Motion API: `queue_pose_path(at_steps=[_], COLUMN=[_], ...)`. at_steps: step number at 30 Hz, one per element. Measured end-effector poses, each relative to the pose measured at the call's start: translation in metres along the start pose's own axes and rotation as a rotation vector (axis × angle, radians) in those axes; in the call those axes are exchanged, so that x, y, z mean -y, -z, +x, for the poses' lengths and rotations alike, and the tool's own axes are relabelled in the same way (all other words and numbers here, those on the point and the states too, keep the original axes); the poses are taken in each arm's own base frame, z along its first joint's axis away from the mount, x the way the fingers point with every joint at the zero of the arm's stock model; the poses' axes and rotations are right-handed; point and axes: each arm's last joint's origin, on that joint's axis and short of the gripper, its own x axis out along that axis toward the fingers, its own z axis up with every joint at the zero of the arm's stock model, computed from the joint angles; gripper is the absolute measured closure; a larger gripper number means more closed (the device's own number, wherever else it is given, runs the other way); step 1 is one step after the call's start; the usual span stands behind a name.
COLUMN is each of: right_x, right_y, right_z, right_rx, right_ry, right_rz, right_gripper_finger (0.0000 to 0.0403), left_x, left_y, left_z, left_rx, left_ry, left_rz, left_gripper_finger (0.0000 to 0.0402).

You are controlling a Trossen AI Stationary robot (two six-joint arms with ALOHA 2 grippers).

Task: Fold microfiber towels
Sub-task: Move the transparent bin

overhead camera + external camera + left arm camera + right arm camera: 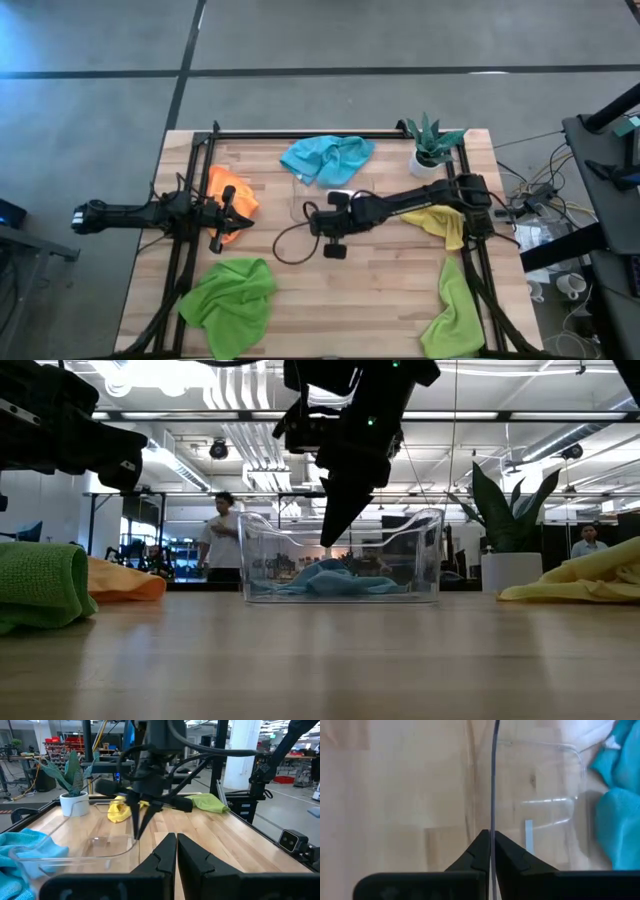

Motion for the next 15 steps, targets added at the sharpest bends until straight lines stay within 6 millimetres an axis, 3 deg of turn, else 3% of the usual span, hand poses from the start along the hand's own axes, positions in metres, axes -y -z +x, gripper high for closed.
queue_pose_path(at_steps=[9,15], right_x=[0.021,0.028], right_y=[-0.001,0.0], right_z=[0.005,0.007], right_rx=[-0.012,-0.018], right_ry=[0.018,0.024], right_rz=[-0.221,-0.233], right_gripper_finger=[0.0392,0.0382], left_x=[0.0,0.0], left_y=[0.0,0.0], left_z=[0.0,0.0], left_rx=[0.0,0.0], left_ry=[0.0,0.0], left_rz=[0.0,0.0], left_gripper_finger=[0.0402,0.0402])
